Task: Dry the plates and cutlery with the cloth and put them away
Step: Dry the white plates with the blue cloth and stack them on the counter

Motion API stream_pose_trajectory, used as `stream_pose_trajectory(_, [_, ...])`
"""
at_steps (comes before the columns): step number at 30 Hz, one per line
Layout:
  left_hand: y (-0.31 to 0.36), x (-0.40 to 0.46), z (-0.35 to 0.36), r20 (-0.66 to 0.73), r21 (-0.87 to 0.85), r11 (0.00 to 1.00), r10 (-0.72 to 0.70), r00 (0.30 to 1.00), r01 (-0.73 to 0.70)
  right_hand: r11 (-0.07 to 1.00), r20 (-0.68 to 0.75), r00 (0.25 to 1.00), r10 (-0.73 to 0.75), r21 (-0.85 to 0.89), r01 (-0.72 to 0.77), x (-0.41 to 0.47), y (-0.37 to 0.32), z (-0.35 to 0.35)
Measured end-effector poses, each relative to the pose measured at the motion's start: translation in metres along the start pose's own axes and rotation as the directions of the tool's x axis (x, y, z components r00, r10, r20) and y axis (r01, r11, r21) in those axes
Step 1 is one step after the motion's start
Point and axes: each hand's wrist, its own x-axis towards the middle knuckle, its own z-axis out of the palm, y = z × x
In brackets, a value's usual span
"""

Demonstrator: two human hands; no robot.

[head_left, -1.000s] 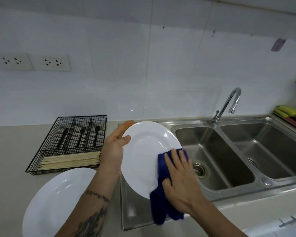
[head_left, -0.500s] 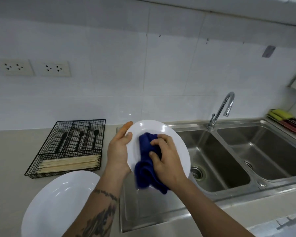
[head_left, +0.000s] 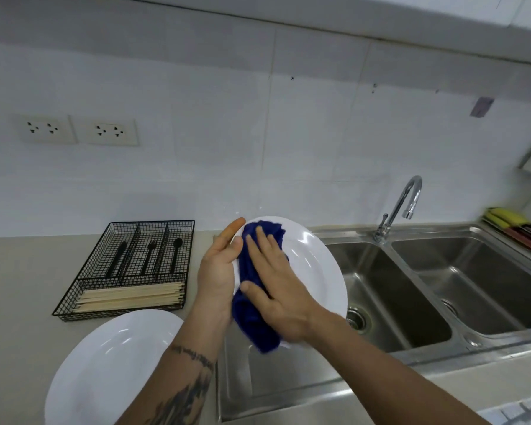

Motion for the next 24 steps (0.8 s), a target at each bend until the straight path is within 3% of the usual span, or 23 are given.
stream_pose_trajectory(3, [-0.001,-0.004,0.002,-0.008,-0.092,0.994,-0.059,0.998,0.058,0.983,-0.083,0.996,0.036,-0.177,-0.051,0.022,0.023,-0.006])
stream_pose_trajectory(8, [0.019,-0.004,-0.007,-0.040,-0.028,0.999,-0.016,0.999,0.015,0.893,-0.193,0.960,0.201,-0.367,-0.260,0.016,0.065,-0.012])
stream_pose_trajectory(15, [0.023,0.004,-0.005,-0.082,0.006,1.000,0.007,0.997,-0.007,0.919,-0.080,0.952,0.296,-0.248,-0.307,-0.031,0.064,0.001])
stream_pose_trajectory(18, [0.024,0.015,-0.005,-0.117,0.030,0.999,0.018,0.993,-0.014,0.953,0.002,0.957,0.291,-0.090,-0.289,-0.043,0.040,-0.001])
stream_pose_trajectory(21, [0.029,0.031,-0.008,-0.188,-0.001,1.000,0.020,0.982,-0.020,0.968,0.018,0.972,0.235,0.089,-0.235,-0.048,0.014,-0.011])
stream_pose_trajectory(24, [0.034,0.045,-0.013,-0.301,-0.083,0.997,-0.018,0.953,-0.007,0.991,-0.046,0.992,0.119,0.073,-0.115,-0.044,0.004,-0.019])
